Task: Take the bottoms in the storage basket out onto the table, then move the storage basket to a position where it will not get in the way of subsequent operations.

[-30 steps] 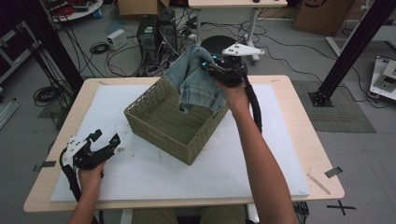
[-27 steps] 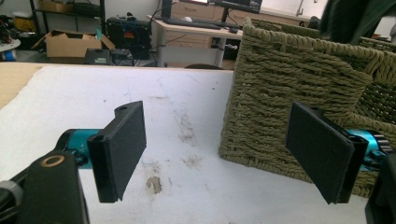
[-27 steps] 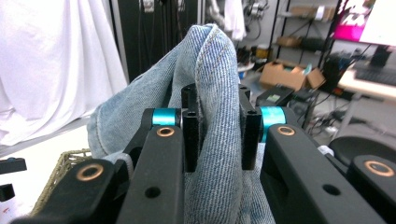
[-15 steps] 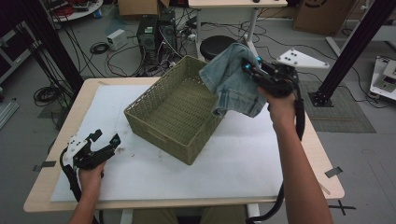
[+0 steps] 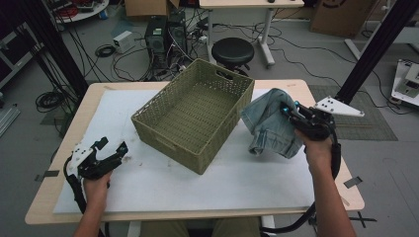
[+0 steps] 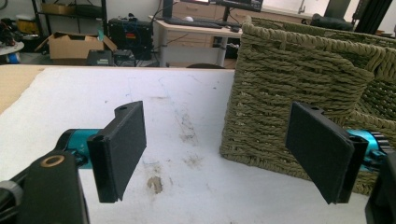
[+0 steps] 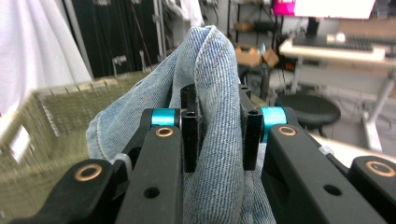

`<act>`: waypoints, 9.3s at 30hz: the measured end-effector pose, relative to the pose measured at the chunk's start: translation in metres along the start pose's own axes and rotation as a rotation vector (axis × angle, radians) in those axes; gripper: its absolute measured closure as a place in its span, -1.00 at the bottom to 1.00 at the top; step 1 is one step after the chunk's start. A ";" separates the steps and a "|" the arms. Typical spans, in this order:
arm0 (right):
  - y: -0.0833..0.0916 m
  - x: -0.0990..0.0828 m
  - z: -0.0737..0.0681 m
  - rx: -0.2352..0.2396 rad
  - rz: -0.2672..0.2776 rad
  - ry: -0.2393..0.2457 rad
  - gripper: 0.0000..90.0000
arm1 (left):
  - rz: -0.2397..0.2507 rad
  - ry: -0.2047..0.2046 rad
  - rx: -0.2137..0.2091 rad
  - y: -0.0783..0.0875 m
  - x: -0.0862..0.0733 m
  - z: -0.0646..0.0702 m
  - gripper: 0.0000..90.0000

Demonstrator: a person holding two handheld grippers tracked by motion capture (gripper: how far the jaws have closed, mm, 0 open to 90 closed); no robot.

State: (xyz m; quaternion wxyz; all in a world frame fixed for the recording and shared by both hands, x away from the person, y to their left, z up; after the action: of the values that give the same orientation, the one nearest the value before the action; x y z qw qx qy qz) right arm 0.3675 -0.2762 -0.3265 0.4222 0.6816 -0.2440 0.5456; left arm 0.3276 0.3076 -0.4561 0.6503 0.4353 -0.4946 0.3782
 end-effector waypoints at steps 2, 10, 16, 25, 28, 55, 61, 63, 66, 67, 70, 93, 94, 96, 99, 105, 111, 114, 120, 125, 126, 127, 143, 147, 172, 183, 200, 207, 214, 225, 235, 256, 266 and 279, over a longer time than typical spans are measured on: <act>-0.004 -0.017 0.005 -0.021 -0.031 -0.016 0.71 | 0.001 -0.004 0.000 0.000 0.000 0.001 -0.54; -0.015 -0.065 0.014 -0.027 -0.085 -0.070 0.70 | 0.001 -0.015 0.005 0.000 0.000 0.002 -0.54; -0.030 -0.079 0.007 -0.022 -0.181 -0.002 0.71 | -0.002 -0.022 0.010 0.000 0.000 0.002 -0.54; -0.049 -0.106 0.009 -0.002 -0.228 -0.039 0.72 | -0.006 -0.027 0.024 -0.001 0.000 0.003 -0.54; -0.051 -0.113 0.013 -0.014 -0.252 -0.050 0.73 | -0.012 -0.026 0.026 -0.001 0.000 0.003 -0.54; -0.024 -0.073 -0.013 0.068 -0.072 -0.014 -0.57 | 0.006 -0.033 0.017 0.012 0.037 -0.001 -0.54; -0.026 -0.070 -0.018 0.076 -0.075 -0.014 -0.58 | 0.004 -0.029 0.001 0.010 0.038 0.000 -0.54; -0.025 -0.067 -0.021 0.094 -0.056 -0.014 -0.58 | 0.001 -0.031 -0.007 0.009 0.040 0.000 -0.54; -0.022 -0.060 -0.025 0.112 -0.029 -0.005 -0.58 | -0.003 -0.033 -0.023 0.006 0.043 0.000 -0.54; -0.022 -0.057 -0.027 0.113 -0.028 0.001 -0.58 | -0.008 -0.031 -0.031 0.005 0.044 -0.001 -0.54; -0.024 -0.052 -0.035 0.126 -0.036 0.026 -0.58 | -0.016 -0.039 -0.049 0.000 0.047 -0.002 -0.55; -0.082 -0.072 -0.107 0.254 -0.169 0.031 -0.58 | -0.116 -0.069 -0.209 -0.064 0.067 0.013 -0.55; -0.084 -0.072 -0.109 0.258 -0.169 0.028 -0.58 | -0.116 -0.055 -0.218 -0.064 0.067 0.012 -0.55; -0.085 -0.072 -0.111 0.260 -0.169 0.028 -0.58 | -0.113 -0.053 -0.230 -0.063 0.067 0.012 -0.55; -0.089 -0.072 -0.117 0.268 -0.170 0.032 -0.58 | -0.099 -0.059 -0.253 -0.060 0.069 0.014 -0.53; -0.095 -0.071 -0.129 0.295 -0.179 0.042 -0.58 | -0.138 -0.075 -0.314 -0.062 0.065 0.019 -0.49; -0.103 -0.072 -0.137 0.310 -0.199 0.041 -0.58 | -0.162 -0.081 -0.328 -0.063 0.062 0.021 -0.50; -0.106 -0.072 -0.140 0.320 -0.202 0.040 -0.58 | -0.169 -0.090 -0.326 -0.062 0.061 0.022 -0.49; -0.112 -0.071 -0.142 0.346 -0.207 0.035 -0.58 | -0.180 -0.079 -0.327 -0.058 0.057 0.021 -0.44; -0.113 -0.070 -0.141 0.335 -0.206 0.055 -0.61 | -0.189 -0.106 -0.351 -0.051 0.055 0.023 -0.35; -0.113 -0.070 -0.141 0.335 -0.206 0.055 -0.61 | -0.191 -0.109 -0.359 -0.050 0.054 0.024 -0.35; -0.113 -0.070 -0.141 0.334 -0.205 0.055 -0.61 | -0.191 -0.133 -0.369 -0.050 0.054 0.026 -0.24; -0.105 -0.066 -0.136 0.325 -0.204 0.054 -0.61 | -0.124 -0.076 -0.330 -0.065 0.064 0.010 -0.41; -0.106 -0.064 -0.135 0.327 -0.204 0.051 -0.61 | -0.122 -0.061 -0.370 -0.067 0.063 0.009 -0.26; -0.078 -0.068 -0.104 0.303 -0.223 0.073 -0.61 | -0.160 -0.151 -0.465 -0.030 0.049 0.046 -0.22; -0.066 -0.065 -0.086 0.259 -0.186 0.022 -0.57 | -0.093 -0.082 -0.407 -0.026 0.071 0.045 -0.39; -0.086 -0.053 -0.100 0.302 -0.179 -0.026 -0.56 | -0.239 -0.083 -0.435 -0.071 0.068 0.067 -0.36; -0.094 -0.052 -0.109 0.300 -0.199 0.008 -0.64 | -0.223 -0.088 -0.395 -0.065 0.063 0.070 -0.35; -0.098 -0.052 -0.109 0.314 -0.189 0.008 -0.64 | -0.210 -0.089 -0.370 -0.049 0.059 0.073 -0.34; -0.120 -0.043 -0.104 0.383 -0.206 0.035 -0.63 | -0.214 -0.101 -0.355 -0.019 0.056 0.076 -0.34; -0.136 -0.036 -0.101 0.388 -0.224 0.011 -0.53 | -0.177 -0.063 -0.341 -0.009 0.059 0.072 -0.30; -0.131 -0.041 -0.109 0.373 -0.228 0.030 -0.51 | -0.247 -0.031 -0.242 -0.031 0.060 0.076 -0.35; -0.148 -0.036 -0.110 0.397 -0.224 0.025 -0.51 | -0.242 -0.028 -0.222 -0.021 0.058 0.073 -0.35; -0.132 -0.043 -0.110 0.437 -0.254 0.019 -0.41 | -0.299 -0.012 -0.151 -0.055 0.085 0.050 -0.48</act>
State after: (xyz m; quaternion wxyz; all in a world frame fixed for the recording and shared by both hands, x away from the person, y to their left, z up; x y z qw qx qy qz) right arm 0.4008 -0.1193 -0.4033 0.3324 0.7766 -0.0287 0.5344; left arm 0.3817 0.2477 -0.3772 0.7272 0.4560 -0.4553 0.2362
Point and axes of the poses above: each handheld gripper's, and its own axes: y roughly backward along the jaws, x roughly out of its top, z roughly to its right, the point moved 3 cm from there along -y, roughly forward along the jaws, and after that the axes turned 4 degrees about -z, right-handed, at the moved point
